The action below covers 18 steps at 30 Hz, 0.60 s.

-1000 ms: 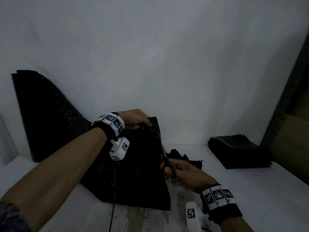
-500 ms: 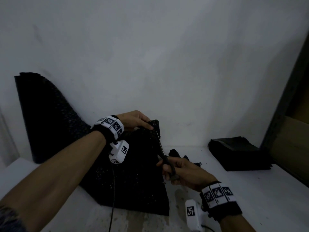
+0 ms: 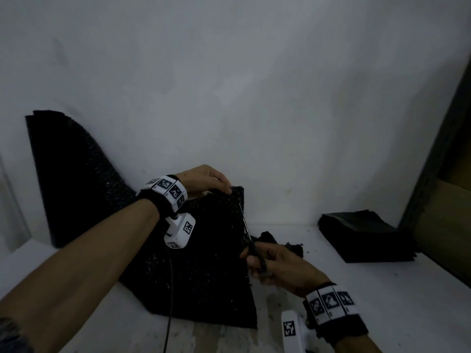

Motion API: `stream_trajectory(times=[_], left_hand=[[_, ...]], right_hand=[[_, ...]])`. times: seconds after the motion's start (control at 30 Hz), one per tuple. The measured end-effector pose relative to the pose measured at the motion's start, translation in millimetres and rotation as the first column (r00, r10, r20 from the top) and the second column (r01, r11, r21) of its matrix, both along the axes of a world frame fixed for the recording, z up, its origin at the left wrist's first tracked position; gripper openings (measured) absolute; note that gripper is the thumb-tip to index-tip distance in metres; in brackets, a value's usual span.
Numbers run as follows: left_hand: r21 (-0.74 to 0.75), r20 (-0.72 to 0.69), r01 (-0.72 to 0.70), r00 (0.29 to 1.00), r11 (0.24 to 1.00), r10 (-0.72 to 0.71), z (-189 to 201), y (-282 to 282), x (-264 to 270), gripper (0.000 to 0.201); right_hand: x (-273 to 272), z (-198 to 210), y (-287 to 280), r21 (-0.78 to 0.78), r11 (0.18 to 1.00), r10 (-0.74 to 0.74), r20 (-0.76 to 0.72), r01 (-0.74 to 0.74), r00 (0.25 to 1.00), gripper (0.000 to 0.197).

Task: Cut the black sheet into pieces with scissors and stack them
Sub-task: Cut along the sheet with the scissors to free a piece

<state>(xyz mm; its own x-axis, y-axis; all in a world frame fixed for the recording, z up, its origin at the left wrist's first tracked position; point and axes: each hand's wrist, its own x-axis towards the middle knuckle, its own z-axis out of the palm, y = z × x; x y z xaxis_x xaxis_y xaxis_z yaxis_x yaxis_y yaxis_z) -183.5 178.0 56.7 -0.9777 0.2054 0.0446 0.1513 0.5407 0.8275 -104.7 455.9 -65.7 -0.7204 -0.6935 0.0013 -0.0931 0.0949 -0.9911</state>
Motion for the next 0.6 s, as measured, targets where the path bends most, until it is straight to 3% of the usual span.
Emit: stream_trajectory(times=[0.23, 0.43, 0.6], left_hand=[[-0.010, -0.022, 0.020, 1.000, 1.000, -0.020, -2, 5, -1, 0.017], [-0.024, -0.037, 0.031, 0.999, 0.999, -0.032, 2, 8, 1, 0.021], [-0.040, -0.023, 0.027, 0.999, 0.999, -0.028, 0, 6, 1, 0.023]], right_hand=[[-10, 14, -4, -0.016, 1.000, 0.005, -0.017, -0.005, 1.000, 0.045], [-12, 10, -7, -0.034, 0.999, -0.019, -0.034, 0.017, 0.999, 0.023], [-13, 11, -9, -0.025, 1.000, -0.004, -0.016, 0.004, 1.000, 0.031]])
